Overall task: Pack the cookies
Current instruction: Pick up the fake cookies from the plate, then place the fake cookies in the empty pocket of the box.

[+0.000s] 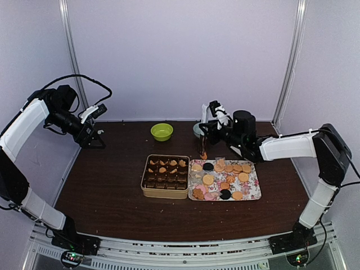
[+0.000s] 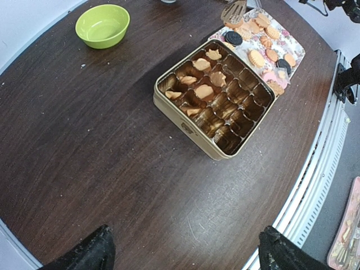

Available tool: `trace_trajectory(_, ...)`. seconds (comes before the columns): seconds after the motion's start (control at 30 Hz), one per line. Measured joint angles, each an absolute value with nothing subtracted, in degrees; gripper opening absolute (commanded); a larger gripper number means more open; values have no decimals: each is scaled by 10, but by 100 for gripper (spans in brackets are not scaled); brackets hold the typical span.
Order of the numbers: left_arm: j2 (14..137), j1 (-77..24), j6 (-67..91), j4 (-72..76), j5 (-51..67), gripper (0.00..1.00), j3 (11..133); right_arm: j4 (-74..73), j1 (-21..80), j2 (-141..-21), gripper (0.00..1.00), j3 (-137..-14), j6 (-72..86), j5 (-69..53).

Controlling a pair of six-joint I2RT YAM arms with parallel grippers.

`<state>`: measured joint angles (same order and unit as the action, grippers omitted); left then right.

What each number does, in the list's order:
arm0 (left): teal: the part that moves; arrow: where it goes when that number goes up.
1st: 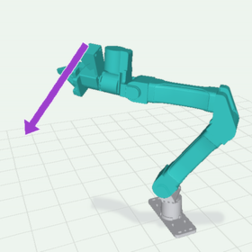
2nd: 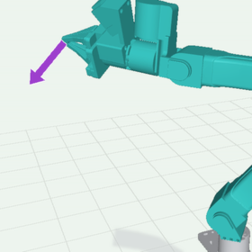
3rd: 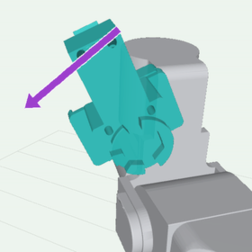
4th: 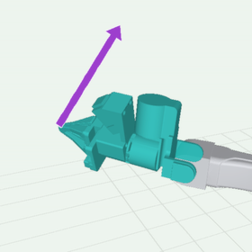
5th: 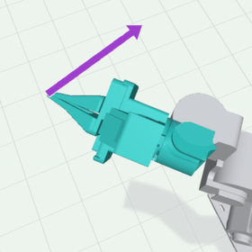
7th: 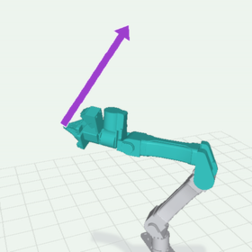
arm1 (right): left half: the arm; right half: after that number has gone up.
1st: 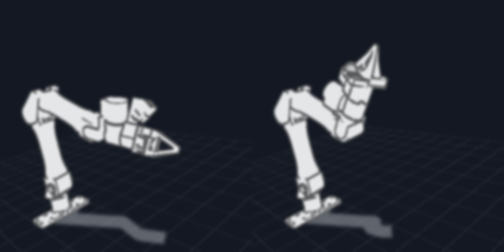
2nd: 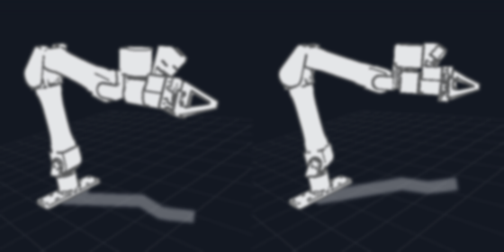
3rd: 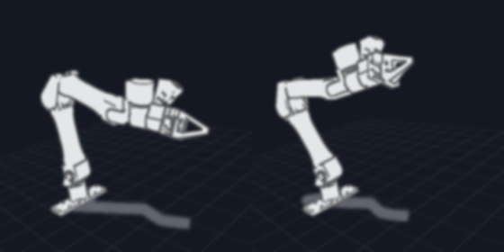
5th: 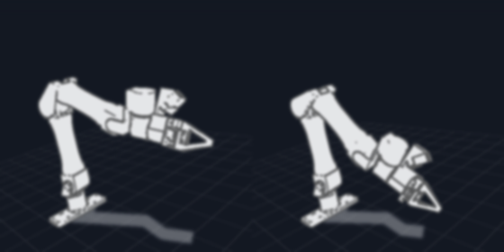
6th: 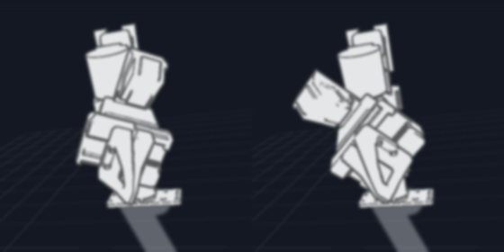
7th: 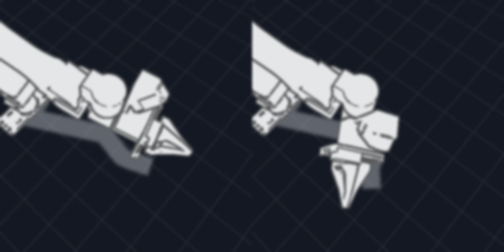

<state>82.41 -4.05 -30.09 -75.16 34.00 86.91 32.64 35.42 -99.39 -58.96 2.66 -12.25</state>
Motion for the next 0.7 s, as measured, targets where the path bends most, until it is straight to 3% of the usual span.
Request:
trace_trajectory(0.3, 824, -41, -301, -750, 331, 96, 865, 329, 405, -890, 0, -566, 33, -98)
trace_trajectory(0.7, 821, -41, -301, -728, 299, 98, 820, 340, 474, -958, 0, -580, 70, -77)
